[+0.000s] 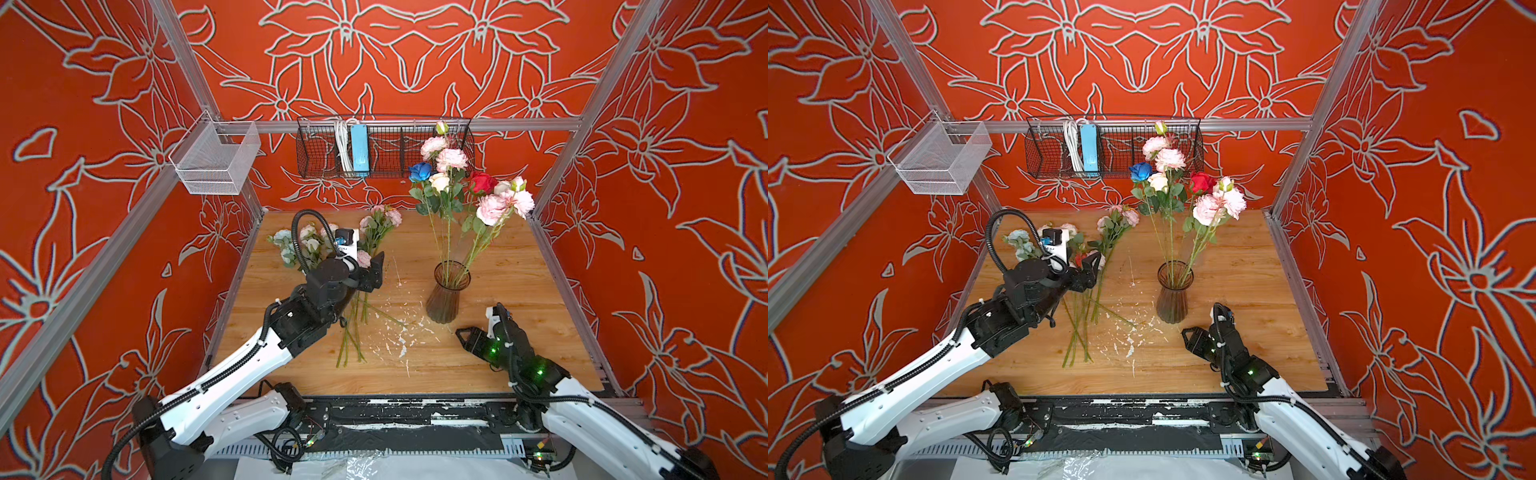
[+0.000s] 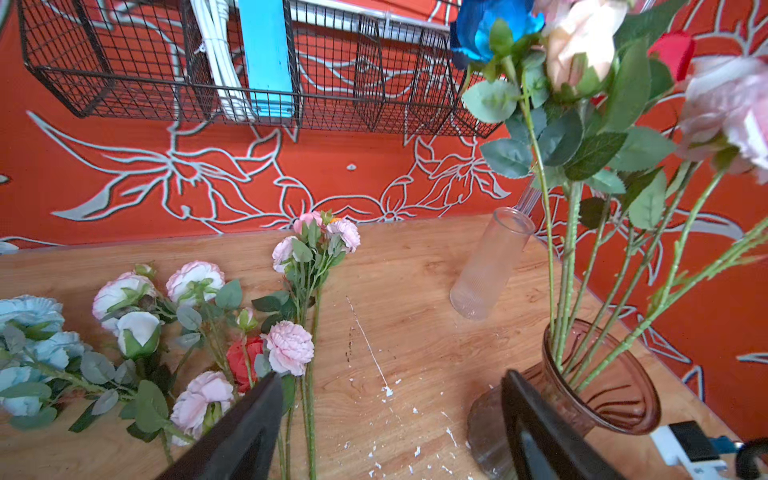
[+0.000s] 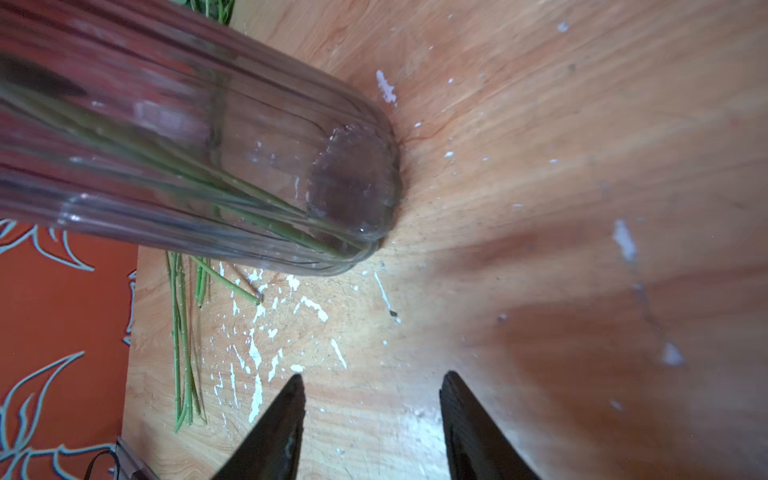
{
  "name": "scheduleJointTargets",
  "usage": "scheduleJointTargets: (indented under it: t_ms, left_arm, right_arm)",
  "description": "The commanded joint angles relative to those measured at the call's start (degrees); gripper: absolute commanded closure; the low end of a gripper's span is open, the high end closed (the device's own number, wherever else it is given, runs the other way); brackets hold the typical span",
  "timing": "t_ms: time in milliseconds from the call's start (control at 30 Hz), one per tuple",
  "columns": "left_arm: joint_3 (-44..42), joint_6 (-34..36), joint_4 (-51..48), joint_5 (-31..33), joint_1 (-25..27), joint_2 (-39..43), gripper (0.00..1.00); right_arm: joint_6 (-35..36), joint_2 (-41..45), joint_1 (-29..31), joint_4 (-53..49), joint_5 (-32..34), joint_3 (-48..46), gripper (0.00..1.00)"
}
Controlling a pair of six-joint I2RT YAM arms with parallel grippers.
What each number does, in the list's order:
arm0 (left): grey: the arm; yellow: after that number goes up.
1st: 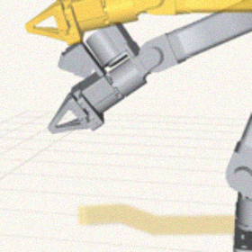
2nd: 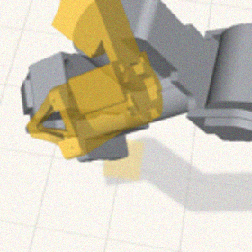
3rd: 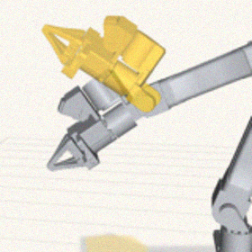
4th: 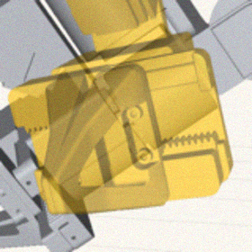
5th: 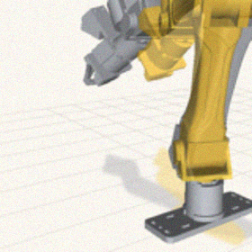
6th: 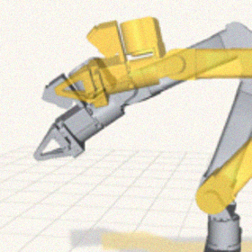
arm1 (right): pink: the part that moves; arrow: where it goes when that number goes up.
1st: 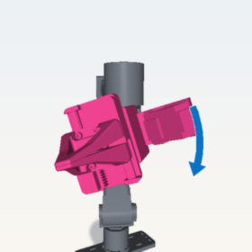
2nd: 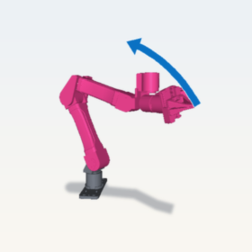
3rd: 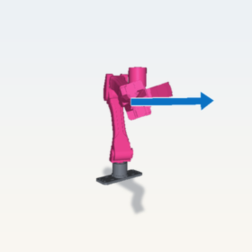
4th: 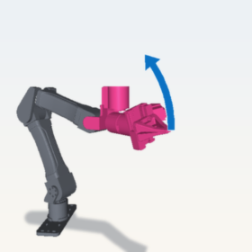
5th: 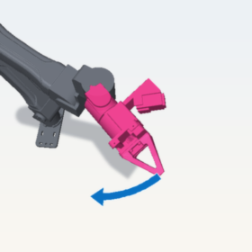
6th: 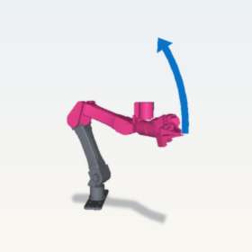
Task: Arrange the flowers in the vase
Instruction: 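Release the rose and draw left gripper back while right gripper reaches toward vase, then close right gripper around the base of the ribbed vase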
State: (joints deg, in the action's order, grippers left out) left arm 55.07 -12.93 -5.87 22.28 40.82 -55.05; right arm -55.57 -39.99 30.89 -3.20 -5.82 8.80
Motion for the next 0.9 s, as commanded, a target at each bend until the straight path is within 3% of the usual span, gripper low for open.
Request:
scheduleJointTargets:
  t_ms: [0, 167, 500, 867]
  left_arm:
    - [0.39, -1.28, 0.52, 0.51, -0.77, 1.09, 0.18]
    - [0.22, -1.66, 0.74, -0.05, -1.33, 1.17, 0.18]
    - [-0.05, -1.49, 1.3, -1.59, -2.06, 0.75, 0.18]
    - [-0.12, -1.31, 1.25, -1.56, -2.76, 0.76, 0.18]
  right_arm:
    - [-0.5, -6.44, -0.42, 7.32, -1.35, 2.56, 0.48]
    - [1.94, -12.99, -0.52, 10.75, 0.74, 4.18, 0.49]
    - [8.28, -16.28, -0.92, 7.67, 3.8, 8.52, 0.49]
    - [11.63, -27.26, -2.47, 11.72, 1.77, 13.43, 0.49]
